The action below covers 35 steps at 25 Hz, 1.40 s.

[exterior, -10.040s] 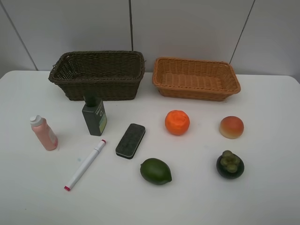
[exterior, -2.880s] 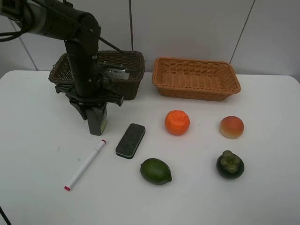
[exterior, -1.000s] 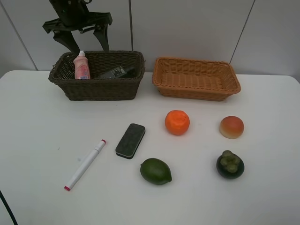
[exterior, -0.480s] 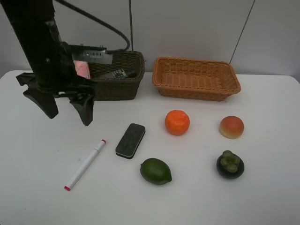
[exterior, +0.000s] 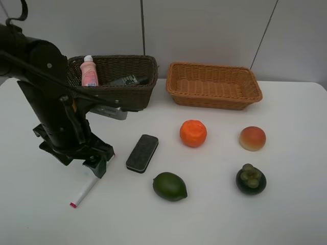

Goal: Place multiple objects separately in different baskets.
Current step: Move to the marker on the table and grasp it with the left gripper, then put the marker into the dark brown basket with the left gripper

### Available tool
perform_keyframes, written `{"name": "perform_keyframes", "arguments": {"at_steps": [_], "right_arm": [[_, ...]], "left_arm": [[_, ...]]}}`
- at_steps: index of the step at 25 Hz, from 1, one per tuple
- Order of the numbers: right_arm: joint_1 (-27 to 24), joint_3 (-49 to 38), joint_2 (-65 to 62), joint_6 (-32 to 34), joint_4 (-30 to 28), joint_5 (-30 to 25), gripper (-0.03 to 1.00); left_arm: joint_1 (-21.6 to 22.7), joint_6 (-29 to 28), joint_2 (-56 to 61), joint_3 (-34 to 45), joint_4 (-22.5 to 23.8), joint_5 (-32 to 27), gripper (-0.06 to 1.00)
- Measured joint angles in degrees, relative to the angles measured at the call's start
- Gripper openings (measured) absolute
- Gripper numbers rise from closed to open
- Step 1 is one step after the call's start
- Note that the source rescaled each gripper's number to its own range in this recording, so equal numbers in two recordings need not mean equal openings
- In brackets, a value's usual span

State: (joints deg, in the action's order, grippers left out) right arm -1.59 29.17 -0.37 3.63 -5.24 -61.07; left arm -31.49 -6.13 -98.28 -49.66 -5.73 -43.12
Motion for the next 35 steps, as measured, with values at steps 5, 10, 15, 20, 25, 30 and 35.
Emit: {"name": "perform_keyframes", "arguments": {"at_steps": [5,10,15,20,25,30,35], "right_arm": [[0.0,0.0,0.0,0.0,0.0,0.0,0.98],[0.0,0.0,0.0,0.0,0.0,0.0,0.98],[0.0,0.0,0.0,0.0,0.0,0.0,0.98],[0.0,0.0,0.0,0.0,0.0,0.0,0.98],[0.0,0.0,0.0,0.0,0.0,0.0,0.98],[0.0,0.0,0.0,0.0,0.0,0.0,0.98],[0.0,0.0,0.0,0.0,0.0,0.0,0.98]], "left_arm": [[0.0,0.0,-4.84,0.42,0.0,6.09,0.95],[0.0,0.18,-9.84,0.53,0.0,9.67,0.95],[0.0,0.62,-12.29,0.53,0.41,11.21,0.95],[0.0,0.62,-12.48,0.43,0.93,11.1,0.86],[0.0,1.93,-12.52,0.43,1.16,10.99,0.2],[0.0,4.07,-11.89,0.49,0.87,10.74,0.01],[0.3,4.33,-1.85,-1.03,0.13,10.41,0.01]]}}
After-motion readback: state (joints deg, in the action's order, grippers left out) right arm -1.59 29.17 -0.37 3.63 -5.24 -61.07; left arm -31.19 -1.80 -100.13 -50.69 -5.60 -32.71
